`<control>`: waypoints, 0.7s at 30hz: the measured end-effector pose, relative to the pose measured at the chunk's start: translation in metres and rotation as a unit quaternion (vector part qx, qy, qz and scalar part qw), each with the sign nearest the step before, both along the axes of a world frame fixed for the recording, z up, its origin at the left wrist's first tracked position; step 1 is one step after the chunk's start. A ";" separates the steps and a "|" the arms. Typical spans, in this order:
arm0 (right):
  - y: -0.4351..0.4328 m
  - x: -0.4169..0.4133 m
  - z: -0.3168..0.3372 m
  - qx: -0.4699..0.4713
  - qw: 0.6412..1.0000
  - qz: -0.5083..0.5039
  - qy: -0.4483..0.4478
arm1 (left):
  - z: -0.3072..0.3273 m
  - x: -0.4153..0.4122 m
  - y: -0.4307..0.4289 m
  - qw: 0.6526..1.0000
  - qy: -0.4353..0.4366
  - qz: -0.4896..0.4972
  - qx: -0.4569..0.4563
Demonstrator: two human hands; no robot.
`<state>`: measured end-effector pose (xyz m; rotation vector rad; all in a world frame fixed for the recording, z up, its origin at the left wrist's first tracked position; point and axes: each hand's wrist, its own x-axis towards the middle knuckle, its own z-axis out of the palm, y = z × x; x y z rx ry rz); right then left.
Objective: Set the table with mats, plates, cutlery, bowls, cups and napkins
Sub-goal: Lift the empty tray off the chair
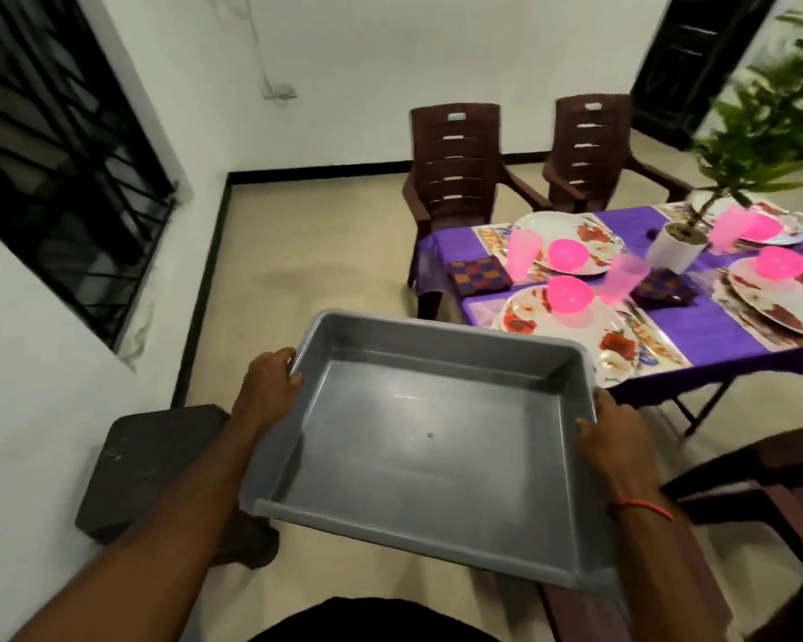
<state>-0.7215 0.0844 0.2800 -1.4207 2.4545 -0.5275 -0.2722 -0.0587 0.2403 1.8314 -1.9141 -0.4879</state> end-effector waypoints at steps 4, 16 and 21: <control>-0.050 0.048 -0.002 0.010 0.998 0.056 0.003 | -0.004 0.060 0.005 0.998 0.016 0.062 0.017; -0.194 0.189 0.001 -0.001 0.961 0.278 0.009 | -0.018 0.206 0.049 0.958 0.047 0.279 0.043; -0.258 0.240 -0.016 0.021 0.935 0.355 0.004 | -0.023 0.229 0.060 0.934 0.036 0.354 0.043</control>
